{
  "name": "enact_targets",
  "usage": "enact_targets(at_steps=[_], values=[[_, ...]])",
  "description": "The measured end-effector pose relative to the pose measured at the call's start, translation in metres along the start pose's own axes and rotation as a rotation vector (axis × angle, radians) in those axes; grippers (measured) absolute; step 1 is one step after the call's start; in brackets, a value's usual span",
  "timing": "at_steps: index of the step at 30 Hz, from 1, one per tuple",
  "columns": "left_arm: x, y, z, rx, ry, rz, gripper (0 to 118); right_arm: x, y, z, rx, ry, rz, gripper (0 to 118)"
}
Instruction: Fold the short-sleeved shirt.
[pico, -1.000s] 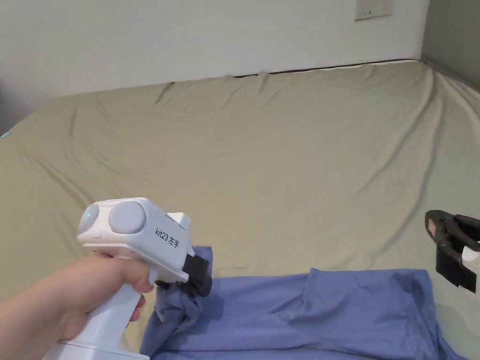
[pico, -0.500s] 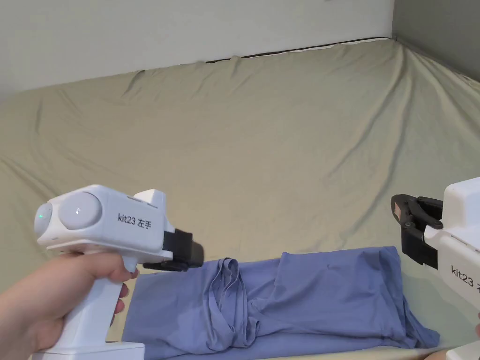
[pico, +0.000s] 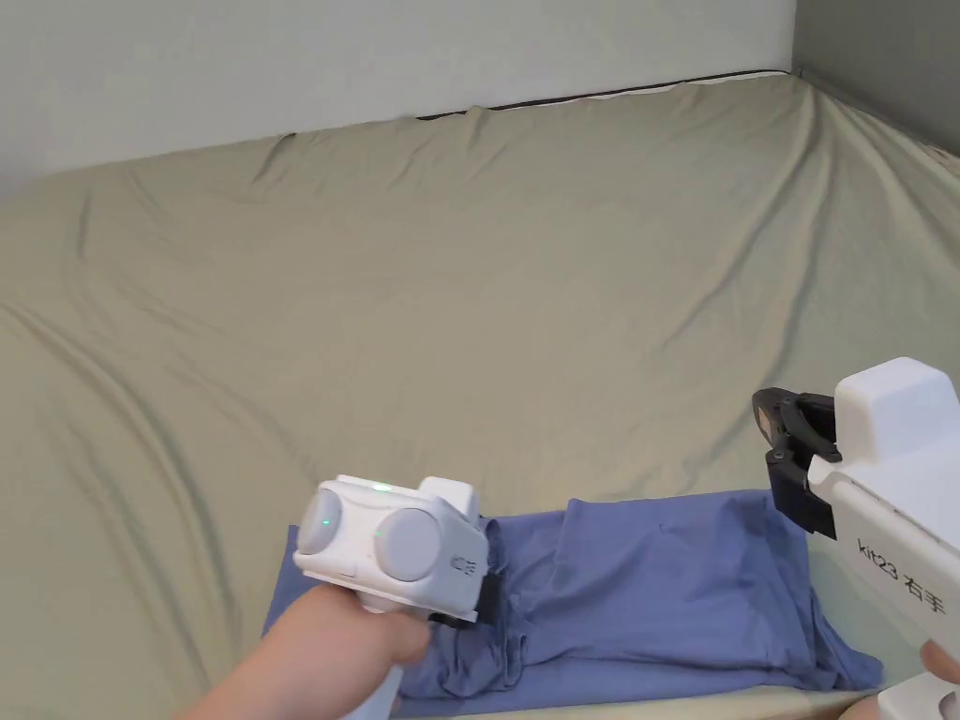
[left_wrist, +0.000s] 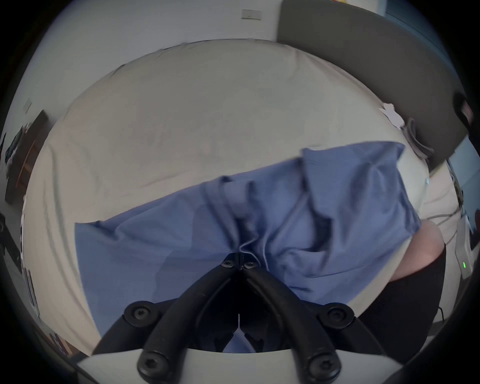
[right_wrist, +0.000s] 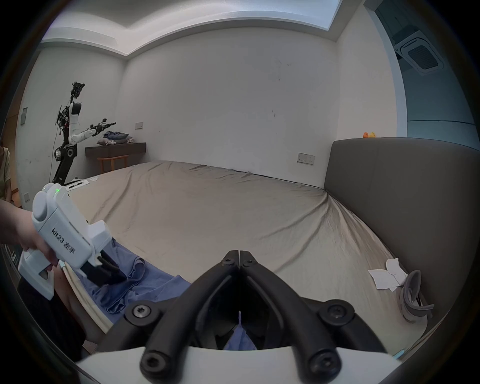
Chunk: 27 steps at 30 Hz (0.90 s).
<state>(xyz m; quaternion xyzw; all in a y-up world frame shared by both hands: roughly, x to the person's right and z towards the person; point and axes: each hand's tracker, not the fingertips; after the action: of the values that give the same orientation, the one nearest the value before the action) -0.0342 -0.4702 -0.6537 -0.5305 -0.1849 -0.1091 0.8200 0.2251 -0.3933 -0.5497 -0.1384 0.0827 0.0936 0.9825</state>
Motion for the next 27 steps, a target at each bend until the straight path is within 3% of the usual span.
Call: enact_targets(at_steps=[4,10,13,15,16,17,18,19,20,24,27], values=[[-0.005,0.010,0.027,0.009,-0.294,0.108,0,0.000,-0.001,-0.003,-0.014,0.004,-0.004,0],[-0.100,-0.014,0.091,0.199,-0.416,0.131,0,-0.001,-0.002,-0.003,-0.022,0.015,0.002,0],[-0.181,-0.040,0.079,0.206,-0.316,0.201,0,-0.005,-0.001,-0.008,-0.030,0.020,-0.005,0],[-0.240,-0.056,0.063,0.151,-0.361,0.425,17,-0.008,0.000,-0.012,-0.039,0.028,-0.011,0],[-0.269,-0.066,0.053,0.124,-0.432,0.510,36,-0.011,0.000,-0.013,-0.048,0.028,0.002,0],[-0.294,-0.078,0.044,0.112,-0.520,0.598,70,-0.015,-0.001,-0.014,-0.056,0.017,0.034,0],[-0.304,-0.087,0.035,0.113,-0.572,0.666,96,-0.017,-0.002,-0.015,-0.053,0.008,0.063,0],[-0.308,-0.093,0.027,0.111,-0.598,0.707,113,-0.019,-0.001,-0.017,-0.048,0.012,0.085,0],[-0.311,-0.098,0.020,0.121,-0.629,0.721,118,-0.021,-0.001,-0.020,-0.051,0.020,0.081,0],[-0.285,-0.098,-0.003,0.205,-0.752,0.634,118,-0.026,0.000,-0.032,-0.071,0.036,0.054,0],[-0.271,-0.081,-0.032,0.200,-0.834,0.655,112,-0.031,0.000,-0.036,-0.089,0.051,0.032,0]])
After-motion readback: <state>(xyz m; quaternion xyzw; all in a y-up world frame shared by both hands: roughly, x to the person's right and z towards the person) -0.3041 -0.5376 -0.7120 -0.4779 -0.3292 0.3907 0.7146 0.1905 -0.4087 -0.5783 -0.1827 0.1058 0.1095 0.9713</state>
